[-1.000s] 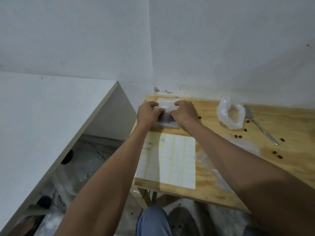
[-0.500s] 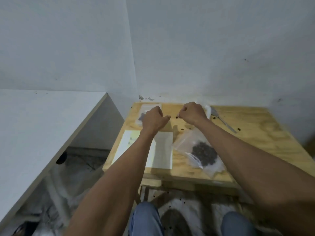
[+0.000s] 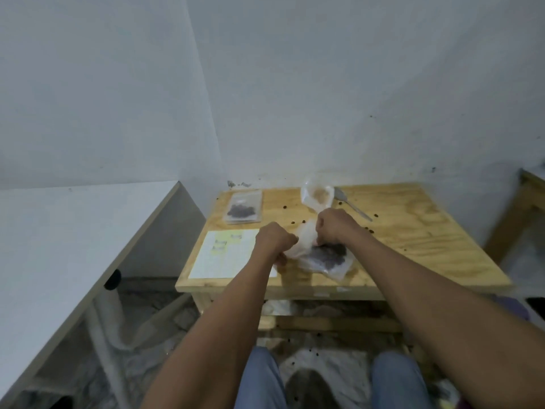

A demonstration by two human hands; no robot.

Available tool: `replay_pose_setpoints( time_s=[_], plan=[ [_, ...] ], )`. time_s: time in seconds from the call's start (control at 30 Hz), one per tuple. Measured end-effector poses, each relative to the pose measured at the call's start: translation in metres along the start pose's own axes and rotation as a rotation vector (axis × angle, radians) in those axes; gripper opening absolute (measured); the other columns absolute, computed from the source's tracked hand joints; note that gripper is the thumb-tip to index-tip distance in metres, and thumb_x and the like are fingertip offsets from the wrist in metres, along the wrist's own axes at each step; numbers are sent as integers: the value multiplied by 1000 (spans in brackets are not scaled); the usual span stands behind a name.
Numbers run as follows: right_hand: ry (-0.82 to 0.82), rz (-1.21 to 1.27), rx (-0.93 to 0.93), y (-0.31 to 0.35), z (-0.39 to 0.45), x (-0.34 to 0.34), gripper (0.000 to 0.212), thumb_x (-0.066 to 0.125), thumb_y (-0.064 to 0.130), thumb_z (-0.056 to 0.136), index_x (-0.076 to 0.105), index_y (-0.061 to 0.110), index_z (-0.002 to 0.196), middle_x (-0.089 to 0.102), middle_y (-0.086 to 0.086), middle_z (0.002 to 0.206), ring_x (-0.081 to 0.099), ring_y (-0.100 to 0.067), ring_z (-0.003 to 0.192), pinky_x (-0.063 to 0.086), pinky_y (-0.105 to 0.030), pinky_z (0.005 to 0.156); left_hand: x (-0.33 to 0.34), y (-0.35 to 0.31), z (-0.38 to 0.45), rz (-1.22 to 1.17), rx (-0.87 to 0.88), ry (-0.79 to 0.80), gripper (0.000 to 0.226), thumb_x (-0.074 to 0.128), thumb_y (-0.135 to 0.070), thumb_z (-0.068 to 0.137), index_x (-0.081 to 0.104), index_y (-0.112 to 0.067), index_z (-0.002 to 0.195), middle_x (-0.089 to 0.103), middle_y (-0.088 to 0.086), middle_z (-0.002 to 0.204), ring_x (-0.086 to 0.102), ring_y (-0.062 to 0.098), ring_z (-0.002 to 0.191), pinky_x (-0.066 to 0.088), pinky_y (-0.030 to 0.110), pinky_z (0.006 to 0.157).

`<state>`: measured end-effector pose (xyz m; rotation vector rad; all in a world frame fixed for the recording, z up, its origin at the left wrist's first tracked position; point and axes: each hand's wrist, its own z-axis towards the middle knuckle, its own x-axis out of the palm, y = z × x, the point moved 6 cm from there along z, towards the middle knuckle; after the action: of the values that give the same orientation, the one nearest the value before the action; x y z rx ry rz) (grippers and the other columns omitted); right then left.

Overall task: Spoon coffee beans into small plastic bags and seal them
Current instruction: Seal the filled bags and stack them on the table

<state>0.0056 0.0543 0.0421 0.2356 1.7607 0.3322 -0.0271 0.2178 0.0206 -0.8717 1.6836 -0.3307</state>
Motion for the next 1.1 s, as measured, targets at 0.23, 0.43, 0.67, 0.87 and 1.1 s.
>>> replay_pose_setpoints(
  time_s=[0.23, 0.43, 0.67, 0.87, 1.1],
  plan=[
    [-64, 408, -9, -8, 0, -11, 16, 74, 0, 85, 72, 16, 84, 63, 4, 80, 62, -16, 74, 50, -27, 62, 6, -6, 6, -156, -78, 26, 37, 75, -33, 91, 52, -5, 89, 70, 15, 82, 72, 30, 68, 63, 39, 67],
    [-102, 907, -27, 7, 8, -32, 20, 63, -14, 86, 73, 3, 91, 70, -16, 89, 61, -8, 55, 44, -15, 43, -9, -6, 18, -665, -113, 45, 13, 67, 1, 91, 56, -2, 97, 61, 20, 97, 57, 28, 65, 52, 36, 62],
    [-97, 911, -175, 54, 13, -41, 29, 71, -3, 88, 72, 15, 111, 64, -6, 72, 53, -13, 56, 38, -16, 47, -68, -7, 21, -1013, 109, -113, 29, 54, 19, 86, 53, -10, 85, 64, 14, 74, 50, 16, 49, 40, 25, 48],
    [-273, 965, -244, 91, 24, -51, 32, 73, 2, 87, 74, 21, 113, 62, -3, 119, 56, -1, 78, 46, -18, 57, -127, 34, 33, -972, 174, -238, 21, 64, 3, 91, 49, -10, 100, 70, 17, 88, 64, 21, 62, 51, 30, 58],
    [-256, 1024, -221, 109, 37, -36, 33, 72, 2, 86, 73, 23, 112, 65, -9, 122, 55, -8, 67, 47, -21, 59, -141, 127, 54, -266, -28, -346, 31, 80, -5, 81, 57, -10, 100, 67, 16, 102, 62, 19, 72, 50, 31, 60]
  ],
)
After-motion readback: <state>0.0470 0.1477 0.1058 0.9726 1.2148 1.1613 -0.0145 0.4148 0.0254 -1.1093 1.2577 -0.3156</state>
